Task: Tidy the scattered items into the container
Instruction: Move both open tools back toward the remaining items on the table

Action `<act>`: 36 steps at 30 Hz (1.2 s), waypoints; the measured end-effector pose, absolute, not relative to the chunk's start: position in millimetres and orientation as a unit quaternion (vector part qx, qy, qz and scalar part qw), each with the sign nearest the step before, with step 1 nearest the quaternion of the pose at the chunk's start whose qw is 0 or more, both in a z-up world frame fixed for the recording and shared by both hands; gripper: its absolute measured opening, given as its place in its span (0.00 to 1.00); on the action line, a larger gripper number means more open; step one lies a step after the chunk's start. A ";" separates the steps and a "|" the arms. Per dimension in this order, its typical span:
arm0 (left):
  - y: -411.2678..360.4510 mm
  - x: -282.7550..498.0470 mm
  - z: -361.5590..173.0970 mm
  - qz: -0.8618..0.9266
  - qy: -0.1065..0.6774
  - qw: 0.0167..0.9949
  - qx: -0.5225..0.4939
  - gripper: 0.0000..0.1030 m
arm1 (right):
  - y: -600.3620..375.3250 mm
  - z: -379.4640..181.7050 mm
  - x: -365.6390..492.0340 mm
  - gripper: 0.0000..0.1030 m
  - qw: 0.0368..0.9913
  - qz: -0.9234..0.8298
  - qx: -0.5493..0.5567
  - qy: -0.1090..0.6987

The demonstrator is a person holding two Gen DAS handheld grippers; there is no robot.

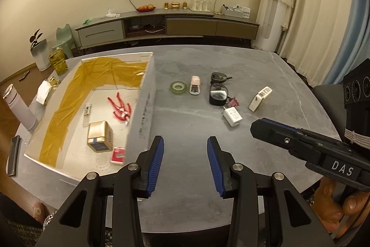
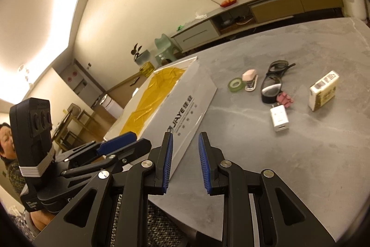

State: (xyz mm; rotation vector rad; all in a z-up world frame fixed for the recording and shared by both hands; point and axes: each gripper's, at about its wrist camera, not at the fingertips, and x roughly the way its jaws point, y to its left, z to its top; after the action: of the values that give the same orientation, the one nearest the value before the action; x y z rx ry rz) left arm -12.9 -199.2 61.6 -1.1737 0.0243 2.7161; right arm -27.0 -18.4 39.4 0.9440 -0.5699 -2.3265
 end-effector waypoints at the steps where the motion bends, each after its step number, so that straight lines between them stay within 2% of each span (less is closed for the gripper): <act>1: -194.2 -14.5 61.0 0.914 0.010 0.094 -0.395 0.40 | -14.5 39.3 -27.4 0.25 0.277 -0.868 0.351 -0.216; 14: -159.9 -43.1 43.6 0.908 0.003 0.123 -0.401 0.40 | 9.0 24.7 -38.1 0.25 0.245 -0.873 0.359 -0.221; 36: -150.8 -88.3 -2.8 0.887 -0.021 0.135 -0.442 0.40 | 34.0 -22.3 -76.0 0.25 0.174 -0.881 0.392 -0.201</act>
State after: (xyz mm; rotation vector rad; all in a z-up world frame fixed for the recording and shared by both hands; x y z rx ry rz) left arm -88.3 -150.8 -2.8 -1.2809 -0.0621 2.5689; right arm -76.0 34.0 -22.3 1.1119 -0.5697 -2.4966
